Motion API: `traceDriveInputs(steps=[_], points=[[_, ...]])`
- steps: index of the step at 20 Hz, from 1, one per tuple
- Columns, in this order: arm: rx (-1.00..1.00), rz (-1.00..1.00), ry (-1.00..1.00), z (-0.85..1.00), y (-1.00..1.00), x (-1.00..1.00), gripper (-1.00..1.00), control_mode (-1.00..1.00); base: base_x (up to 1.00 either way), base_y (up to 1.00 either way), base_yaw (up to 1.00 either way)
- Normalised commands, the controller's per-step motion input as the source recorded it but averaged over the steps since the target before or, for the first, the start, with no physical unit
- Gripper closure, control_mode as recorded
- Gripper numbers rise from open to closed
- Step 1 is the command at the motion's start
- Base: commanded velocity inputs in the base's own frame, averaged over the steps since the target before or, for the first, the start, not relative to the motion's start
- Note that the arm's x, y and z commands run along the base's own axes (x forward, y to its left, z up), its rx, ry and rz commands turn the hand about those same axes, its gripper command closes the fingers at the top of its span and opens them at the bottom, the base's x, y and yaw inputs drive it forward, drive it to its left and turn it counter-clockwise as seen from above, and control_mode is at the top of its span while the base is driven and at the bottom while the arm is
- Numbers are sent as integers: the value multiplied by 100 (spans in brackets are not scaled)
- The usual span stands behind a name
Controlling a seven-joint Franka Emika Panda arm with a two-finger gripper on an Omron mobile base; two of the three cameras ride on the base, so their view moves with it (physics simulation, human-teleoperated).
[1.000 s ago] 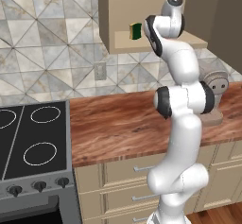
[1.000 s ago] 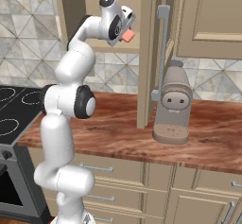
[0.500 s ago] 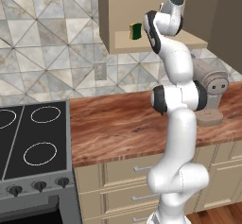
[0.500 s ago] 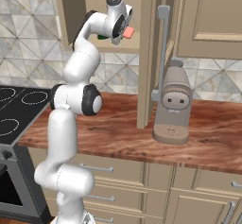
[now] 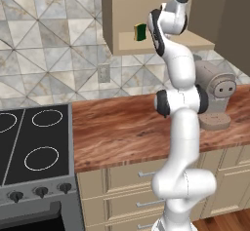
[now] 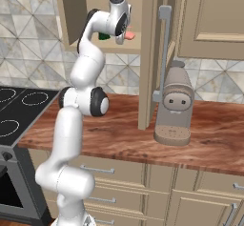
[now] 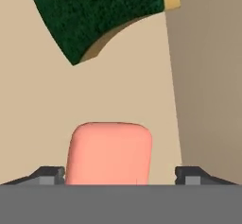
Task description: Pick up the bar soap and sponge from the sink, and place them back in the cabinet, and close the cabinet door.
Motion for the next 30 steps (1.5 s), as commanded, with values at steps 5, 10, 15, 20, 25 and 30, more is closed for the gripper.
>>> traceDriveInputs(steps=[5,10,15,20,25,30], points=[[-10,3,-1,-9,0,0,-100,-100,0,0,0],[-4,0,0,0,1,-71,-100,-100,0,0,0],[0,-8,0,-29,5,-100,-100,-100,0,0,0],[-1,-13,0,-63,21,-100,-100,-100,0,0,0],[-2,-12,-2,-84,34,-100,-100,-100,0,0,0],[-1,-7,-21,-71,22,-100,-100,-100,0,0,0]])
